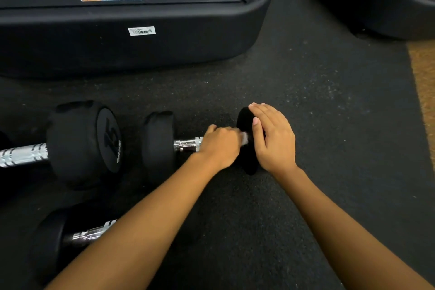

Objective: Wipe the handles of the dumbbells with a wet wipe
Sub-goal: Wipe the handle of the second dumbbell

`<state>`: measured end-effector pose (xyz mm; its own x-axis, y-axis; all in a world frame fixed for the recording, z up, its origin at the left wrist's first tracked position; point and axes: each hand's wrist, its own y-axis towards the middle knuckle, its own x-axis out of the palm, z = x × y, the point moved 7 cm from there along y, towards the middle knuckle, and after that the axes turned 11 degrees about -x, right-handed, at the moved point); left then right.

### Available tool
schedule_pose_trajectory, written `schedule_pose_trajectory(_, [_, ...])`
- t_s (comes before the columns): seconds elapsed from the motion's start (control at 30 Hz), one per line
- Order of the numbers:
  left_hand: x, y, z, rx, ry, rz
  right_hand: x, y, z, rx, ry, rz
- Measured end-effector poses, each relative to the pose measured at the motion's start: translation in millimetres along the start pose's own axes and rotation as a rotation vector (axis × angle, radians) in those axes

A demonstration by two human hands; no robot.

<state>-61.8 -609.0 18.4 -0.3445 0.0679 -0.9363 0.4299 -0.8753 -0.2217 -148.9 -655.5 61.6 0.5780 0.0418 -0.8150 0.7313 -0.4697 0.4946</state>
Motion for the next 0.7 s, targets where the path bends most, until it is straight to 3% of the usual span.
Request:
schedule_pose_trajectory(0.17, [1.1,6.9,-23.3,-0.094,0.149,-0.066,0.4,-1.1,0.2,0.0,0.002,-0.003])
schedule_pose_trajectory(0.4, [3.9,-3.3,-6.3,0.007,-0.039,0.047,0.0,-0.2,0.6,0.002,0.0,0.004])
schedule_pose_trajectory(0.57, [-0.1,4.2,-10.3,-0.058,0.102,-0.058,0.3,0.8,1.5,0.007,0.01,0.007])
schedule_pose_trajectory(0.7, [-0.1,-3.6,3.3,-0.028,0.023,0.05,0.2,0.2,0.3,0.002,0.016,0.012])
